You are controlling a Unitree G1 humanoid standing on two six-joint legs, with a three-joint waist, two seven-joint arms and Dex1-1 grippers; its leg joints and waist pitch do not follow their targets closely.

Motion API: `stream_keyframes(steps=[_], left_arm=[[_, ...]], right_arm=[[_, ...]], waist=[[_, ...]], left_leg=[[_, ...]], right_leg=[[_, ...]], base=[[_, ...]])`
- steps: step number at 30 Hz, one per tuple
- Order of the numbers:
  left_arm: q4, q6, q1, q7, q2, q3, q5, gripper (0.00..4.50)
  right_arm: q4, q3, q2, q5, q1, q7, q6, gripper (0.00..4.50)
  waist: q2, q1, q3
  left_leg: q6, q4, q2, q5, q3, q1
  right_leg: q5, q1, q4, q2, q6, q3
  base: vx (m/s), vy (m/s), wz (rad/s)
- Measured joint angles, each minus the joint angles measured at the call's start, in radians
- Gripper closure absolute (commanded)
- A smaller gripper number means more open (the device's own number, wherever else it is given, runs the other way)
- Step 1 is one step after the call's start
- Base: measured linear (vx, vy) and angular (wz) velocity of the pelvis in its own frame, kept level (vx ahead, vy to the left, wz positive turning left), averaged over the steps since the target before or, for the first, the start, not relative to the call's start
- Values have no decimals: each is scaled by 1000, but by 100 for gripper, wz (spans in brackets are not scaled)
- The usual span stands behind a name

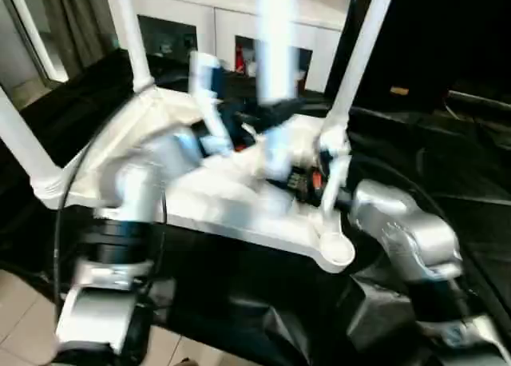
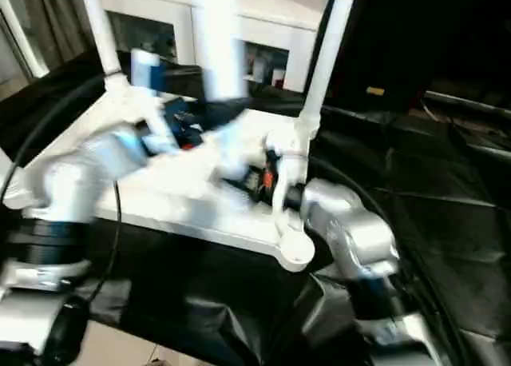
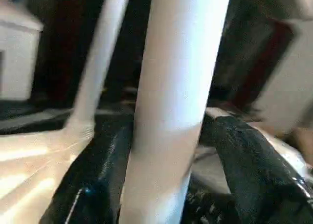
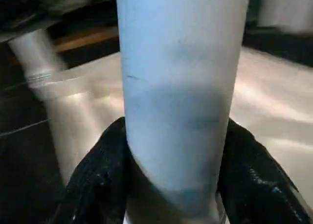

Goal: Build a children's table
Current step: Pick table leg

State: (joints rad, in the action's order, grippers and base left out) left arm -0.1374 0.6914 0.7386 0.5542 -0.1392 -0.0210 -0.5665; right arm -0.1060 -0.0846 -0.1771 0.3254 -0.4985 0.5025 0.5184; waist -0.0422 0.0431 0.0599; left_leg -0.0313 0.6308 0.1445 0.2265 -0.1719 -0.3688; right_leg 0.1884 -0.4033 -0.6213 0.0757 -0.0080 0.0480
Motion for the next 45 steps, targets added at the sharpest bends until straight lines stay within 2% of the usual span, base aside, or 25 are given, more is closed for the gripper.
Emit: stream_keyframes(steps=[3,7,10,18,26,27,28,30,32,39,40,43,44,45], left_arm=[[-1,-21,-26,-81,50,12,33,152],[-35,-56,-29,-139,88,11,54,152],[-70,-80,-27,-159,107,-1,64,188],[-92,-104,-24,-193,116,-40,72,240],[-92,-110,-24,-197,121,-51,70,248],[-91,-108,-24,-196,120,-54,68,248],[-90,-105,-24,-193,117,-59,65,249],[-87,-92,-24,-175,101,-60,54,250],[-69,-53,-25,-84,51,-39,30,252],[-8,17,-29,174,-76,13,-36,252],[2,41,-29,216,-91,15,-66,252],[15,76,-29,260,-102,11,-102,252],[39,115,-35,291,-107,-8,-151,252],[55,132,-36,298,-109,-15,-170,252]], right_arm=[[-20,-1,33,-45,-3,-73,-29,252],[-24,-10,59,-62,-3,-104,-41,252],[-24,-28,77,-69,-3,-114,-54,252],[-38,-41,98,-100,-6,-132,-88,252],[-51,-41,98,-102,-11,-123,-112,252],[-51,-40,98,-99,-11,-116,-113,217],[-51,-37,97,-94,-11,-105,-114,182],[-48,-29,91,-73,-11,-72,-111,180],[-8,-27,54,-12,-10,14,-60,168],[94,-24,-96,121,3,255,80,166],[106,-27,-117,137,14,288,94,166],[118,-33,-130,154,22,325,107,166],[149,-39,-135,173,27,352,112,166],[162,-40,-137,184,27,359,115,184]], waist=[[0,-6,0],[0,-10,0],[0,-11,0],[0,-9,0],[0,-9,0],[0,-9,0],[0,-9,0],[0,-9,0],[0,-8,0],[0,0,0],[0,1,0],[0,2,0],[0,-2,0],[0,-2,0]], left_leg=[[0,-5,0,0,-1,0],[5,-9,1,-3,-1,0],[6,-10,1,-3,-1,0],[5,-10,1,-3,-1,0],[6,-10,1,-4,-2,0],[6,-10,1,-4,-2,0],[6,-10,1,-4,-2,0],[6,-10,1,-4,-2,1],[7,-10,1,-4,-2,1],[7,-9,1,-4,-2,1],[7,-9,1,-4,-2,1],[6,-9,1,-4,-2,2],[6,-9,2,-4,-3,2],[5,-9,2,-4,-3,3]], right_leg=[[0,0,5,-1,0,0],[0,0,8,-1,0,1],[0,-1,8,-2,0,1],[0,0,8,-1,0,1],[0,0,8,-1,0,1],[0,0,8,-1,0,1],[0,0,8,-1,0,1],[0,0,8,-1,0,1],[0,-1,7,-2,0,1],[0,0,7,-1,0,1],[0,0,6,-1,-1,1],[0,0,5,-1,-1,1],[0,0,4,-1,-1,1],[0,0,4,-1,-1,1]], base=[[0,0,0],[0,0,0],[0,0,0],[0,0,0],[0,0,0],[0,0,0],[0,0,0],[0,0,0],[0,0,0],[0,0,0],[0,0,0],[0,0,0],[0,0,0],[0,0,0]])
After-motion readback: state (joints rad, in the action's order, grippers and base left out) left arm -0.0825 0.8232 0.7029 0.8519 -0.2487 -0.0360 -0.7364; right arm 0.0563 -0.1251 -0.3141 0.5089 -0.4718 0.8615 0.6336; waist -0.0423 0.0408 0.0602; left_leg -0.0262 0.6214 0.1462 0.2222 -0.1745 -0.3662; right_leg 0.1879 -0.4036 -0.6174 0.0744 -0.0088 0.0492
